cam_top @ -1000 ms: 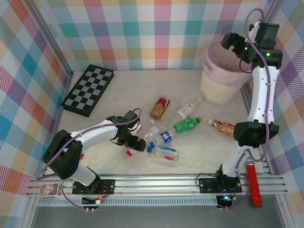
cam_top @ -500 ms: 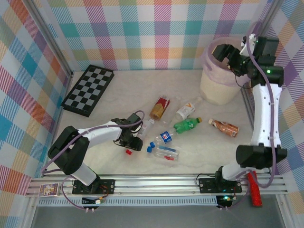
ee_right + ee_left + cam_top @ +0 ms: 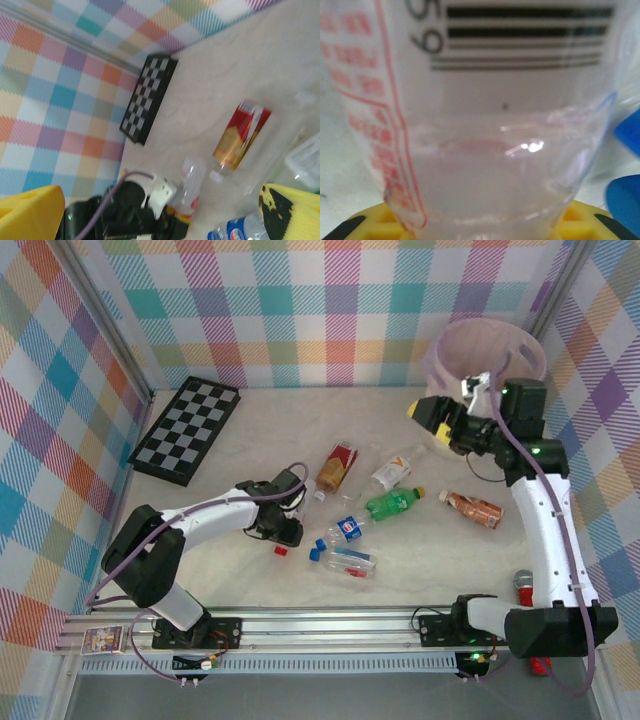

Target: Put the plastic bottles in the bin

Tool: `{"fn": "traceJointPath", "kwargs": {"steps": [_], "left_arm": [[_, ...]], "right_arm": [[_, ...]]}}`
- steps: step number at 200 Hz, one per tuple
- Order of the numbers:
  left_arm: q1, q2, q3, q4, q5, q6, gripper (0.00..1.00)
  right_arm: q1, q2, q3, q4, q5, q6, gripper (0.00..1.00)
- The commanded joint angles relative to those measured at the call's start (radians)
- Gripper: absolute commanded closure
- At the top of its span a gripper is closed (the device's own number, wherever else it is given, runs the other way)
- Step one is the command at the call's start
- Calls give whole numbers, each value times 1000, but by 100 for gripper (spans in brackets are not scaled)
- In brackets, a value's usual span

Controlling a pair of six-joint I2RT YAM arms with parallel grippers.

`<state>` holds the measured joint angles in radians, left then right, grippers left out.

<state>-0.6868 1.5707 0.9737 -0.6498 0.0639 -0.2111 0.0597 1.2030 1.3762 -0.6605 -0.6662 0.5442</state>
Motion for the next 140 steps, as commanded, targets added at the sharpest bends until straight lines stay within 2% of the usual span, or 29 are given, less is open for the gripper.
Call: {"fn": "traceJointPath", "kwargs": {"steps": [1, 15, 42, 53, 67, 90, 112, 140], "left_arm": [[6, -54, 92, -72, -20, 35, 62], [26, -64, 142, -79, 34, 47, 62], [77, -48, 227, 4, 321, 17, 62], [90, -41, 241, 80, 449, -23, 62], [99, -35, 252, 145, 554, -57, 62], [111, -37, 251, 211, 673, -74, 62], [117, -55, 210, 329, 768, -149, 64], [116, -66, 177, 438, 813, -218, 65]], "right_arm": [[75, 1, -71, 67, -47, 43, 1], [138, -5, -152, 168, -29, 96, 1], [246, 7, -268, 420, 2, 165, 1], [266, 30, -275, 466, 16, 166, 1], [270, 71, -268, 488, 10, 168, 0], [272, 127, -257, 552, -43, 167, 1], [274, 186, -224, 556, -73, 148, 3], [278, 265, -178, 581, -111, 148, 4]]}}
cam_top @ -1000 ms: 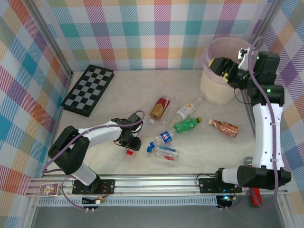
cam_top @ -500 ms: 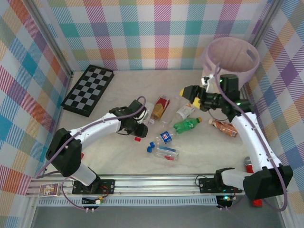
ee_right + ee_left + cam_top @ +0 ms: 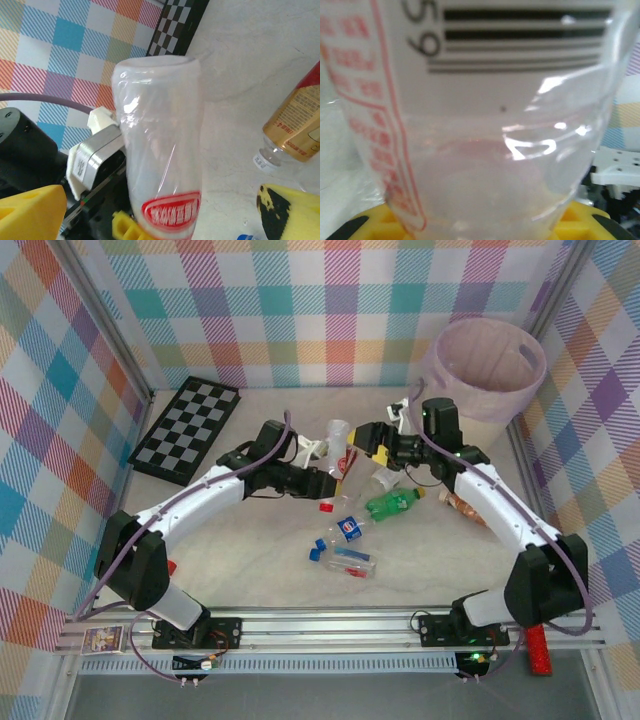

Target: Put the plastic bottles in the bin

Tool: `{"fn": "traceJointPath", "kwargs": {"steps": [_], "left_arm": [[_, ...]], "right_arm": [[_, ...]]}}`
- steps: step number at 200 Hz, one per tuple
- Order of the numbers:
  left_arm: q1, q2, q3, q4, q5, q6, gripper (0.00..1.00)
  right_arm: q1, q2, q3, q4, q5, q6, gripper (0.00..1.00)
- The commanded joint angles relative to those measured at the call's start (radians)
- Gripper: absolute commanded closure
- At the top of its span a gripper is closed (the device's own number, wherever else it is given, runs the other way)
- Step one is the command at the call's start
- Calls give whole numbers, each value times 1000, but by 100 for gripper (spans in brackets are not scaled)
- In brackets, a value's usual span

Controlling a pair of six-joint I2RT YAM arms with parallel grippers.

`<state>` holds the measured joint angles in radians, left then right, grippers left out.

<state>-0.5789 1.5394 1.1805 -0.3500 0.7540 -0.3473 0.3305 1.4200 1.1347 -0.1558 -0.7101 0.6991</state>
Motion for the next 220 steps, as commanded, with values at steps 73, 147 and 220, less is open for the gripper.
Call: {"fn": "traceJointPath", "kwargs": {"steps": [73, 147, 220], "left_arm": [[9, -19, -50, 185, 140, -112, 66], [8, -9, -58, 186, 125, -107, 64], [10, -35, -65, 174, 104, -91, 24]], "right_arm": [[10, 176, 89, 239, -153, 83, 14], [9, 191, 102, 267, -163, 101, 44], [-2, 168, 171, 126, -102, -14, 49]]}}
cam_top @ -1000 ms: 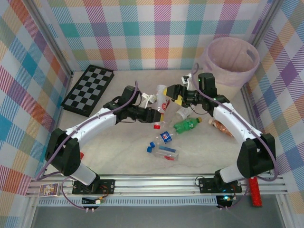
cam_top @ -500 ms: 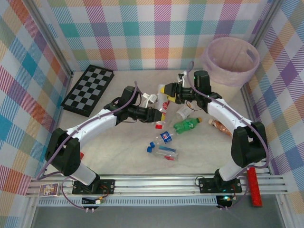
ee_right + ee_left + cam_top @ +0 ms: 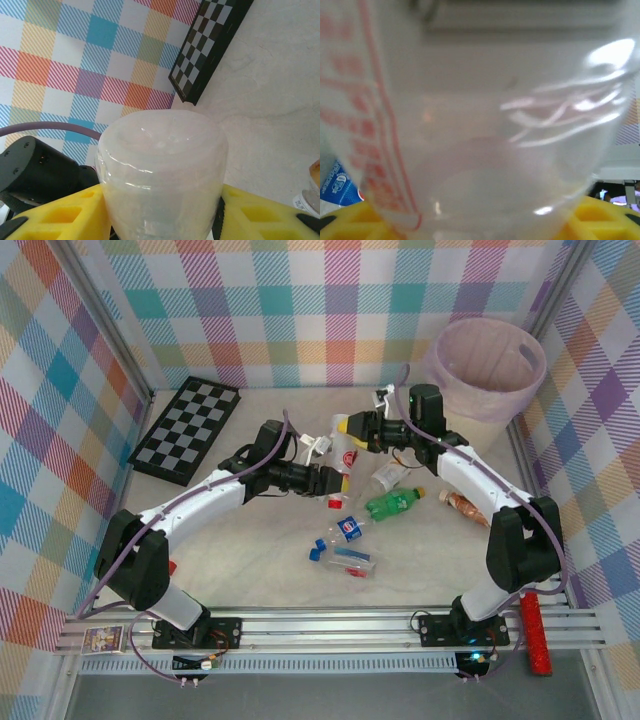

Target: Put the plastic bottles in the bin

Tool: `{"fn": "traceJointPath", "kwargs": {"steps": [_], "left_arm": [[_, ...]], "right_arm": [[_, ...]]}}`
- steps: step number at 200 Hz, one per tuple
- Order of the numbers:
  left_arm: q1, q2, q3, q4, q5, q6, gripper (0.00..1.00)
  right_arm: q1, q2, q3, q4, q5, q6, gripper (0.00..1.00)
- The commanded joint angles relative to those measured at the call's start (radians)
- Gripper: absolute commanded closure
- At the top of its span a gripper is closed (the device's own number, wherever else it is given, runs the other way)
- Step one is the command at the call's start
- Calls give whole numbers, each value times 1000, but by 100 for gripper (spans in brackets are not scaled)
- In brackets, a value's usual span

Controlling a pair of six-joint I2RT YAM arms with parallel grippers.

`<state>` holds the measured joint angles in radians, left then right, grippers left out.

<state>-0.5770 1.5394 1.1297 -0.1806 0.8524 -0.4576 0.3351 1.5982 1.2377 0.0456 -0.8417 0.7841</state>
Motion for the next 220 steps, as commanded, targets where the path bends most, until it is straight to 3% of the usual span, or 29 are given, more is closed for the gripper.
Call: {"fn": "traceJointPath", "kwargs": {"steps": [1, 15, 37, 82, 142, 175, 220], "left_arm": [[9, -36, -15, 3, 4, 21, 23], [9, -56, -16, -19, -11, 44, 10], [14, -83, -22, -56, -43, 73, 1], [19, -95, -47, -64, -74, 80, 0], [19, -88, -56, -86, -119, 85, 1], [19, -94, -66, -89, -137, 82, 1], [19, -107, -71, -129, -157, 88, 1]], "right_arm": [[-7, -12, 71, -83, 33, -104, 49], [-21, -32, 108, -183, 86, -175, 49], [-62, -66, 166, -292, 157, -245, 51], [-200, -114, 361, -470, 276, -366, 53], [-406, -59, 638, -454, 531, -444, 53], [-442, -5, 736, -403, 742, -539, 53], [-462, 103, 818, -356, 938, -695, 53]]}}
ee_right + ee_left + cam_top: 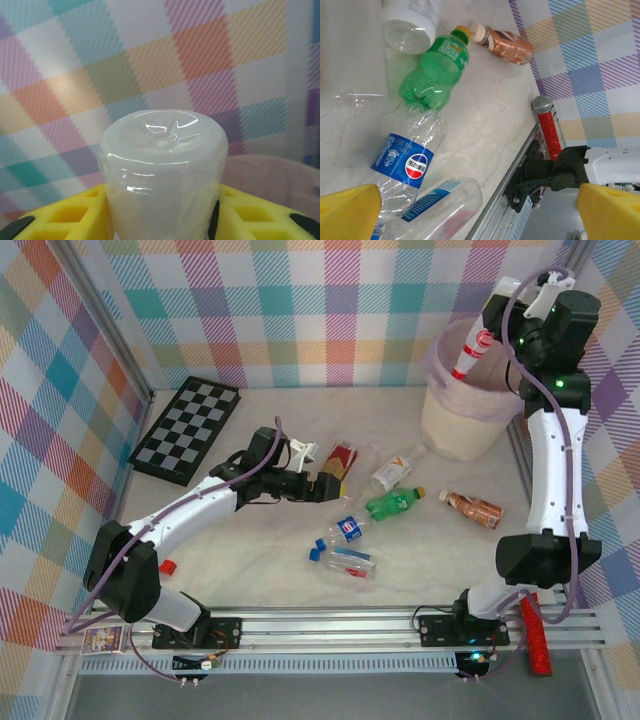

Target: Put the plastic bottles in the bin

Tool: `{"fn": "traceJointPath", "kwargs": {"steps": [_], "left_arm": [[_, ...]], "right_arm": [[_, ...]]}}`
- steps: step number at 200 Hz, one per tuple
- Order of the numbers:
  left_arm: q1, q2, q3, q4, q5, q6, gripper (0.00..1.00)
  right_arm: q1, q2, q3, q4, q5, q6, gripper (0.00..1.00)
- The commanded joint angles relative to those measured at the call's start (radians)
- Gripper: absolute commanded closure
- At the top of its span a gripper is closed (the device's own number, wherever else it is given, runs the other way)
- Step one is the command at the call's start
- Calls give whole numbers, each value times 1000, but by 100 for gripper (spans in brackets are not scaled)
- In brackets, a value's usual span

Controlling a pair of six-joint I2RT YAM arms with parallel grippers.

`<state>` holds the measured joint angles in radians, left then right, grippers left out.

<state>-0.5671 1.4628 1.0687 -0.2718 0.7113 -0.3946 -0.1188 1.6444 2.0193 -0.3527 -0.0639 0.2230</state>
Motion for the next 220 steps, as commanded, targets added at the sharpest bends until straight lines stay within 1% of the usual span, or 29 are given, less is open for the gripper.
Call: {"fn": "traceJointPath", "kwargs": {"steps": [1, 28, 65, 73, 77, 97, 145, 183, 200, 220], "left_arm": [[9, -30, -10, -38, -16, 24, 1], [9, -27, -12, -48, -43, 24, 1], [10, -10, -3, -55, -65, 15, 1], [9, -7, 0, -59, -68, 16, 1], [9, -6, 1, -59, -68, 16, 1], [9, -9, 3, -61, -70, 17, 1], [9, -30, -19, -56, -75, 17, 1], [9, -27, -19, -60, -77, 20, 1], [9, -31, -18, -67, -83, 23, 1], [9, -36, -18, -82, -101, 28, 1]], "right_arm": [[-9, 57, 38, 42, 163, -138, 53], [-9, 94, 30, 49, 233, -224, 54], [-9, 112, -63, 86, 304, -282, 54], [4, 114, -82, 114, 319, -313, 54], [9, 119, -81, 114, 323, -344, 54], [28, 144, -39, 62, 352, -362, 54], [34, 120, -176, 144, 336, -374, 54], [32, 135, -272, 213, 360, -388, 54], [25, 183, -234, 161, 374, -390, 54], [2, 263, -120, 23, 363, -346, 53]]}}
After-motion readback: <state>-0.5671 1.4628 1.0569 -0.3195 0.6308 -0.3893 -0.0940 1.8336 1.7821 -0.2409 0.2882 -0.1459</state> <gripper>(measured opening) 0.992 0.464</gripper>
